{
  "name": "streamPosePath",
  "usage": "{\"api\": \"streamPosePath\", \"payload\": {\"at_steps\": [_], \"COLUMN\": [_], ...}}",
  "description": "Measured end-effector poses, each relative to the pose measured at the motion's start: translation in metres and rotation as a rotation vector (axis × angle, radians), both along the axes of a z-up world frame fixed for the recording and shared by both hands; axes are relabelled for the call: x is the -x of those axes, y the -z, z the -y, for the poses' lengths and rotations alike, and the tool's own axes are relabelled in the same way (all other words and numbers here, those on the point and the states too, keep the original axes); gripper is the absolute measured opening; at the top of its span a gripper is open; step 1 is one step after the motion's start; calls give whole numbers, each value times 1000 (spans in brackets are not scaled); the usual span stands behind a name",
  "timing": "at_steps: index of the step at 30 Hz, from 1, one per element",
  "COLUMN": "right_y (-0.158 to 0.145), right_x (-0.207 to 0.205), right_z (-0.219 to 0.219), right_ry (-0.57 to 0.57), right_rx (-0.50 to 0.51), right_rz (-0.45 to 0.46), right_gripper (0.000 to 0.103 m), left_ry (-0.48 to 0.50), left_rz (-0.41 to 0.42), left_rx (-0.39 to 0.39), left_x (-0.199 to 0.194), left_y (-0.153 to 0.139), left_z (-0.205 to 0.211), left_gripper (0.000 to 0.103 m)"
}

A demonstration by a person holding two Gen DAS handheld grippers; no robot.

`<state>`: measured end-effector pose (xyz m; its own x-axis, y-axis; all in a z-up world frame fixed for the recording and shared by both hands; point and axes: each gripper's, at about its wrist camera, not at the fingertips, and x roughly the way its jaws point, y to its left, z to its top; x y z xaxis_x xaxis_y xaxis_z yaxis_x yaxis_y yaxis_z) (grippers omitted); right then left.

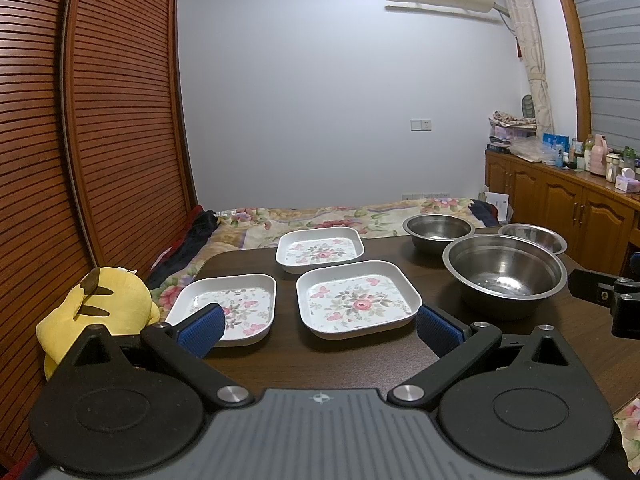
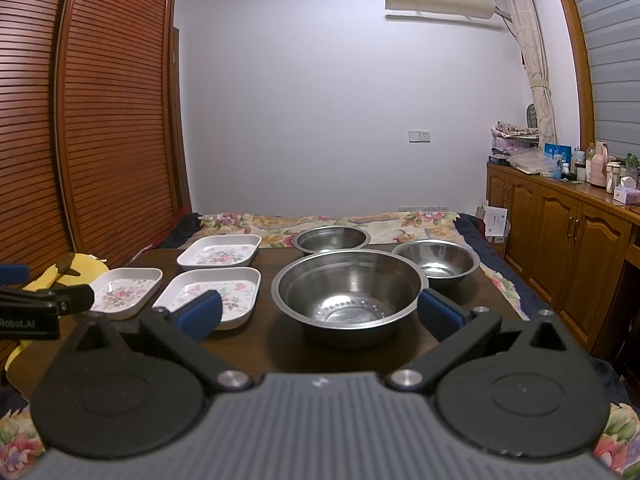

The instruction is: Organize plates and bowls

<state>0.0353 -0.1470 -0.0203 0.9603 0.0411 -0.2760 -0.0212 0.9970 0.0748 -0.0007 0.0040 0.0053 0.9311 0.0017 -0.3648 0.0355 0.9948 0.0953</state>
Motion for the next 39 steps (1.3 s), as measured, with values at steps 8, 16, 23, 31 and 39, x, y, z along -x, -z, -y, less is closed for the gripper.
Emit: {"api": "streamPosePath", "payload": {"at_steps": [8, 16, 23, 31, 39], "right_y": [2, 1, -8, -9, -5], "right_x": [-1, -17, -37, -50, -71], "right_z": [0, -13, -36, -48, -60], "right_ry": [-8, -93, -183, -250, -286], "right_rx": [1, 28, 58, 87, 89], "right_rz": [-6, -13, 13, 11, -1], "right_gripper": [103, 103, 103, 103, 102], "left_ry": [4, -41, -69, -90, -42], "left_rz": [-24, -58, -45, -35, -55], "left_rx": [10, 26, 11, -4, 2], "left_x": [-6, -30, -43, -51, -70], "left_y": [5, 13, 8, 5, 14], "left_z": [-3, -26, -47, -57, -55], "left_gripper": [103, 103, 103, 103, 103]}}
